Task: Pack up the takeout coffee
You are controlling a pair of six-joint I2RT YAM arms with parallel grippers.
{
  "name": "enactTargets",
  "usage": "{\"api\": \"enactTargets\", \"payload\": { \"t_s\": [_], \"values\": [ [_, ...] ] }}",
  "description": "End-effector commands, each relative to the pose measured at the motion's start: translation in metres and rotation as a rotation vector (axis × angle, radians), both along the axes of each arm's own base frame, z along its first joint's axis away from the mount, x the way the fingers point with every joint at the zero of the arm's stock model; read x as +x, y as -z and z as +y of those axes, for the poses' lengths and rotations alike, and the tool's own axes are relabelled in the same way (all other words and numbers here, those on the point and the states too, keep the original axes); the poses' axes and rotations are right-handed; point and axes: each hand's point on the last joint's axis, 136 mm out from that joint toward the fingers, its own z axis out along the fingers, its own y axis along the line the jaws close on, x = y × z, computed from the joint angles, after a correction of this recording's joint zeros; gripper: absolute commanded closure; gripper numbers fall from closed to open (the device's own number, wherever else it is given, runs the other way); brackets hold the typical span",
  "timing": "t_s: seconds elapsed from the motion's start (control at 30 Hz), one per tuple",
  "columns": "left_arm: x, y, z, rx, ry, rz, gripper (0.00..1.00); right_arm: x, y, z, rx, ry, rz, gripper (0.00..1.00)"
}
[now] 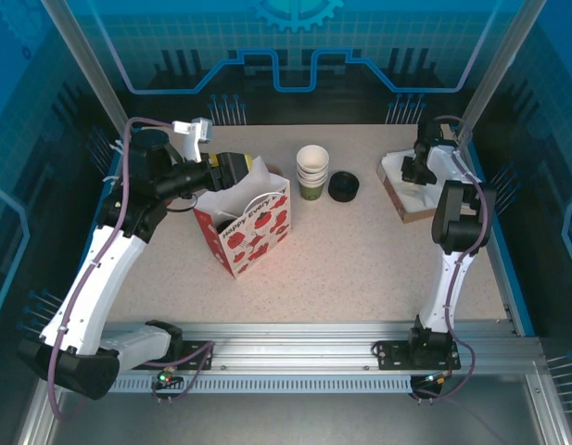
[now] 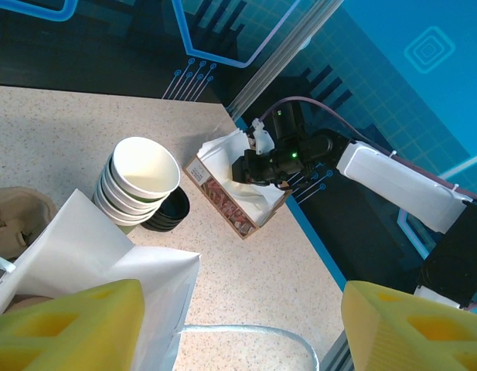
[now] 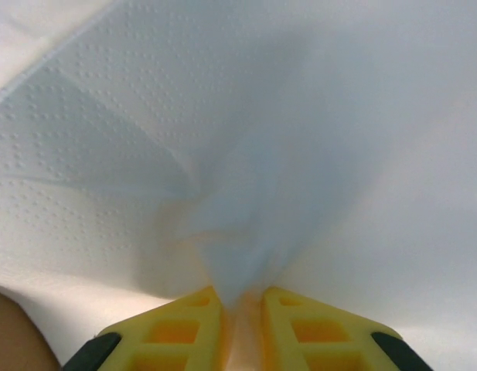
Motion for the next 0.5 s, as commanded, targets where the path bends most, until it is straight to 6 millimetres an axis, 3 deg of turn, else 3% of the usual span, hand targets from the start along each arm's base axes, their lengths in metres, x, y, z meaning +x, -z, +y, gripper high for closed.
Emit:
{"api": "enactTargets", "payload": {
  "t_s": [0.0, 0.23, 0.47],
  "values": [
    [-0.010, 0.000, -0.002, 0.015, 0.028, -0.022, 0.30, -0.006, -0.023, -0.005, 0.002, -0.001, -0.029, 0.82],
    [-0.011, 0.001, -0.001, 0.018, 0.026, -0.024, 0.30, -0.012, -0.040, -0.004, 0.002, -0.003, -0.060, 0.88],
    [-0.011, 0.002, 0.000, 0.021, 0.023, -0.028, 0.30, -0.025, -0.076, -0.002, -0.003, 0.007, -0.133, 0.92]
  ]
}}
